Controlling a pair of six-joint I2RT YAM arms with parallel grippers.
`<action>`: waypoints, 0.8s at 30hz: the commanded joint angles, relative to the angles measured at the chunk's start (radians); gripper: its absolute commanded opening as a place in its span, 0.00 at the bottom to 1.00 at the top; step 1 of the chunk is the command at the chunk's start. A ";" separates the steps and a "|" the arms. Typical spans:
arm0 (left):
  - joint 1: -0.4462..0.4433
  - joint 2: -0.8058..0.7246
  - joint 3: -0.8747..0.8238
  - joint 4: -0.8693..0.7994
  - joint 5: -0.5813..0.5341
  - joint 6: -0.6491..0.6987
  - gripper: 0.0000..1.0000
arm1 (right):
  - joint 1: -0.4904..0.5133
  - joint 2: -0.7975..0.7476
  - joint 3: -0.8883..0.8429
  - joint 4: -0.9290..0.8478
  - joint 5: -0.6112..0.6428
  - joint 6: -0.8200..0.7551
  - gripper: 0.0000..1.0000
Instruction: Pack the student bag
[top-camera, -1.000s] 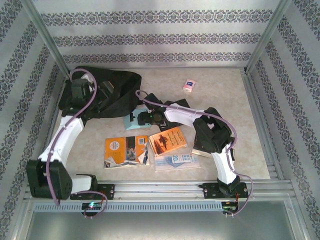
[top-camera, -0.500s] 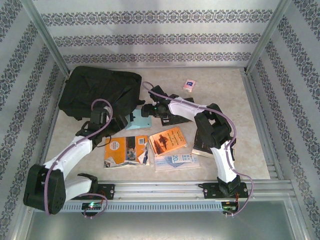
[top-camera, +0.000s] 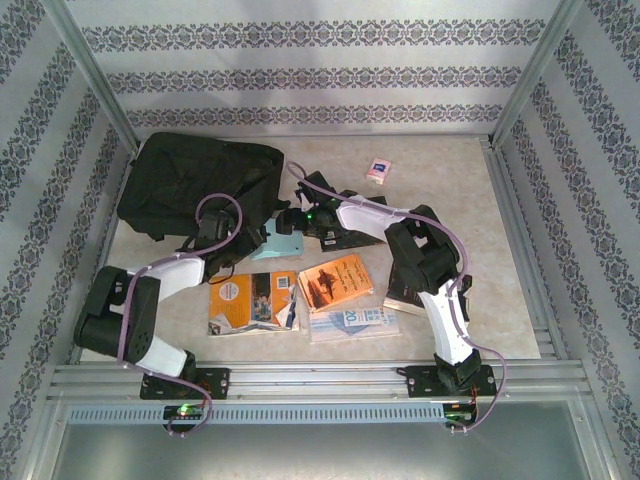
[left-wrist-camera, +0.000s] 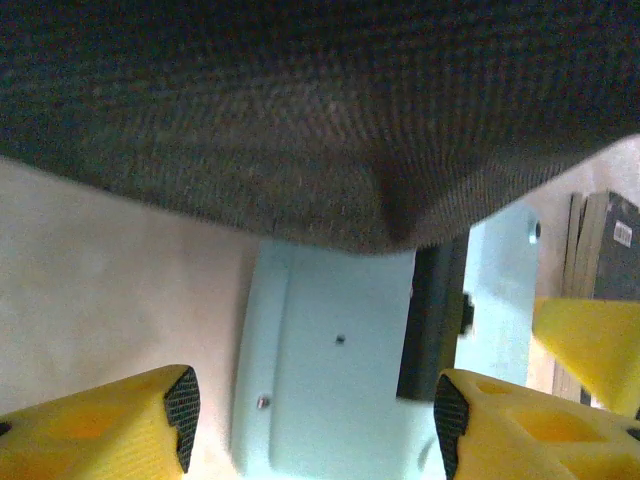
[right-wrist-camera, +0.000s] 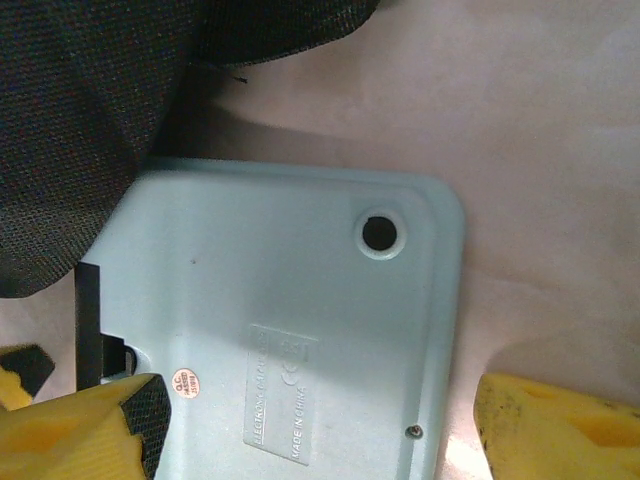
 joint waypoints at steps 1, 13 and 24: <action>-0.023 0.061 0.062 0.064 -0.045 0.015 0.66 | 0.005 0.048 0.024 -0.030 -0.024 -0.008 0.80; -0.041 0.185 0.089 0.149 0.109 -0.030 0.64 | -0.034 -0.060 -0.194 0.323 -0.341 0.243 0.80; -0.059 0.143 0.044 0.160 0.171 -0.036 0.64 | -0.072 -0.171 -0.368 0.612 -0.465 0.440 0.79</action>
